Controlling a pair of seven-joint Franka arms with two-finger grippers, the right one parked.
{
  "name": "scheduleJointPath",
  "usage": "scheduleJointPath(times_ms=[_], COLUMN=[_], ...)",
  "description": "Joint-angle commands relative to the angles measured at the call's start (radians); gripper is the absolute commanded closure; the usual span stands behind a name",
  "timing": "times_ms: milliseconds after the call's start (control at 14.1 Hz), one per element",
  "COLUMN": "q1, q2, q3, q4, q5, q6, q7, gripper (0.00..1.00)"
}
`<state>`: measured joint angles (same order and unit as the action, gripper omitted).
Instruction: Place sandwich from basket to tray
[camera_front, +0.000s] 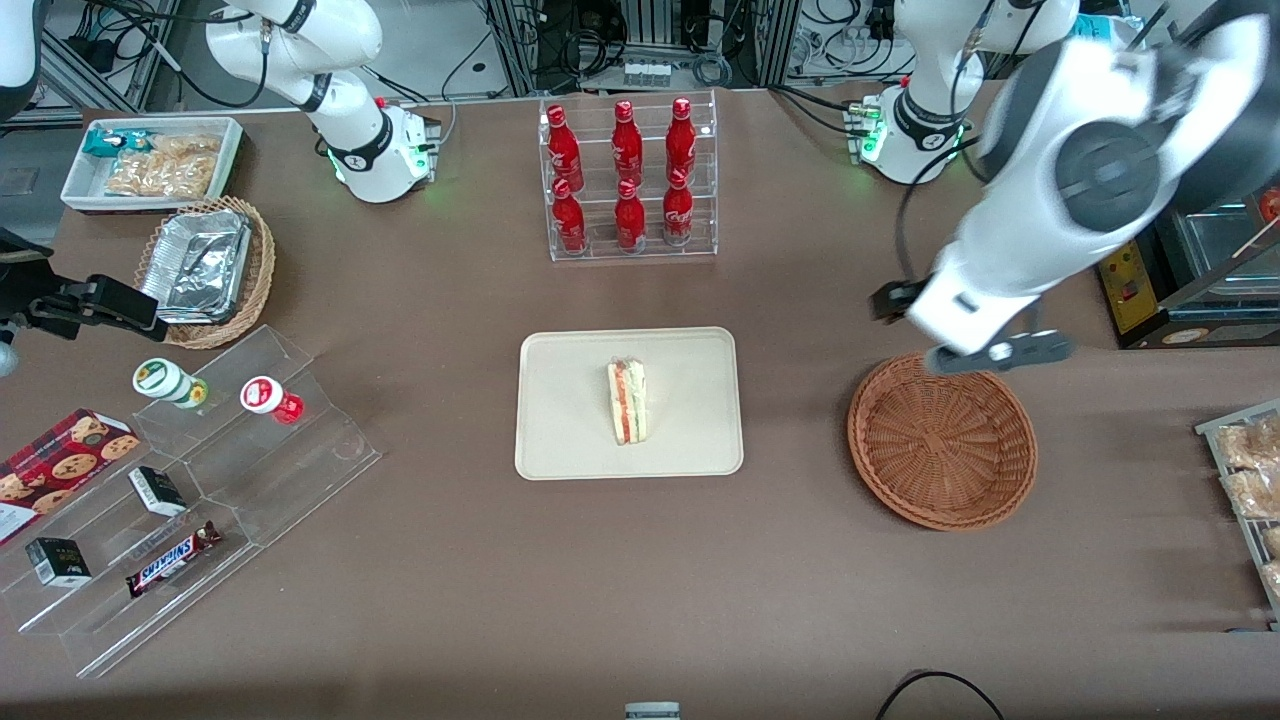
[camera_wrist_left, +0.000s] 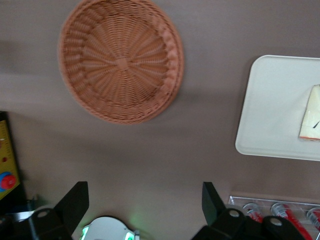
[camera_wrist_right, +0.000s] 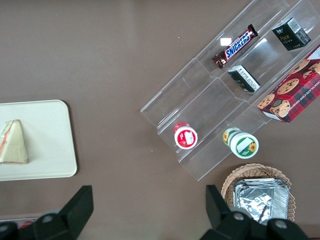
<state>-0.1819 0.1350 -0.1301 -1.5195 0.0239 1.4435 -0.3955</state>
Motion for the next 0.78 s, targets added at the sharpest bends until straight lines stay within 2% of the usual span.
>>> scheduleJointPath(times_ms=[0,212,707], q1=[0.086,0.146,0.150], q2=[-0.086,-0.114,-0.106], q3=[-0.014,-0.013,0.007], q4=[-0.041,-0.036,-0.013], q5=[0.007,0.007,0.010], q6=[-0.052,-0.060,-0.044], q7=[0.098,0.116,0.106], gripper=[0.00,0.00,0.00])
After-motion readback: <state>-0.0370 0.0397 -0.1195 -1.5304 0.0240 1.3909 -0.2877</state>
